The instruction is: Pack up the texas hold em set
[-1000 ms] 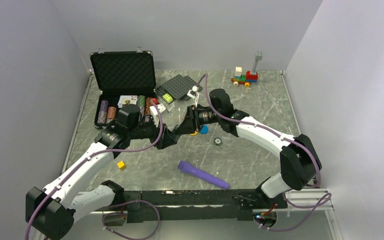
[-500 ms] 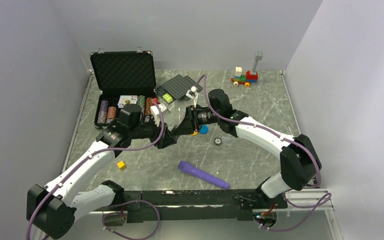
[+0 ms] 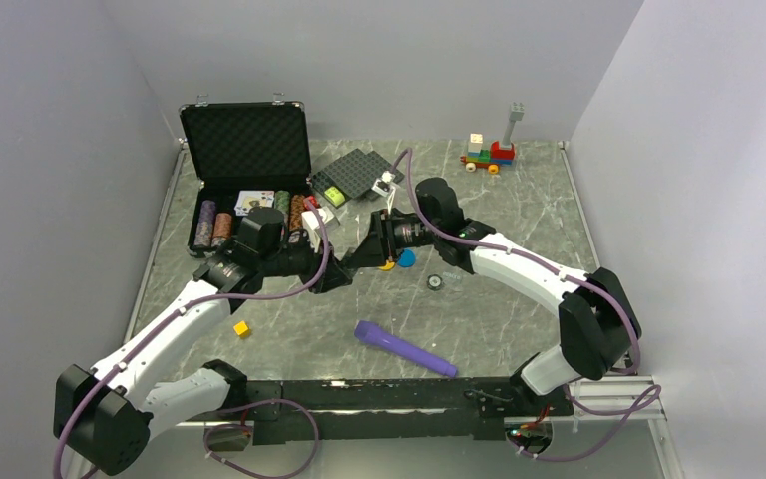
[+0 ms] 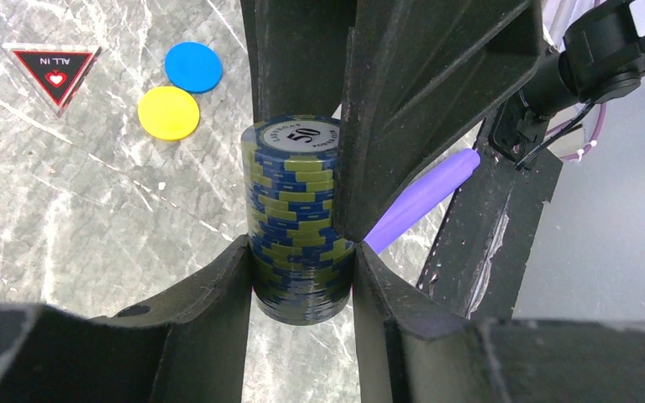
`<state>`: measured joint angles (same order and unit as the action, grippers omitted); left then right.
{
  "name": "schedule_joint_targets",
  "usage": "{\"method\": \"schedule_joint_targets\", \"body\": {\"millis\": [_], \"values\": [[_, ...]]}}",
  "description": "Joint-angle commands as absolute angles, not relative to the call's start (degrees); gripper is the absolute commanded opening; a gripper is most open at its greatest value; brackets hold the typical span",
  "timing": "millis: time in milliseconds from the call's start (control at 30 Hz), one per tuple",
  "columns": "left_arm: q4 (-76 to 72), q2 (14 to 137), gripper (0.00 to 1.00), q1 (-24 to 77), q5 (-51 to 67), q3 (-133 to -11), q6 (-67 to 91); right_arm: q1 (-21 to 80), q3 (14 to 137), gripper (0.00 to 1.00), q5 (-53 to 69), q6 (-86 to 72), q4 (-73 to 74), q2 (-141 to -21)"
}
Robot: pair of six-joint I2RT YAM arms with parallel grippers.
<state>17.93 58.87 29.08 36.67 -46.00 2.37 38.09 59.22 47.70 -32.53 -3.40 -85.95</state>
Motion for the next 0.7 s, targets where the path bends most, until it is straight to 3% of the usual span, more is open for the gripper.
{"method": "schedule_joint_targets", "body": {"millis": [0,167,267,467,667], "values": [[17.3,58.4,0.00,29.3,36.7,-47.4,1.3,38.4,60.9,0.25,47.3,-31.9,-8.0,-83.3],[16.6,57.4,0.00,29.3,36.1,-46.9,1.0,38.1,60.0,0.78,45.2,-31.3,-8.4,-82.0],[16.4,57.0,0.00,29.2,35.1,-46.6,1.1,37.3,59.5,0.96,43.7,-30.9,-8.9,-81.2],[19.3,58.0,0.00,27.8,24.2,-48.4,-1.8,32.9,57.7,1.00,34.0,-31.4,-10.0,-77.0],[19.9,63.6,0.00,16.9,23.0,-54.1,-0.5,32.5,61.6,1.00,18.3,-26.7,-6.4,-71.9]]}}
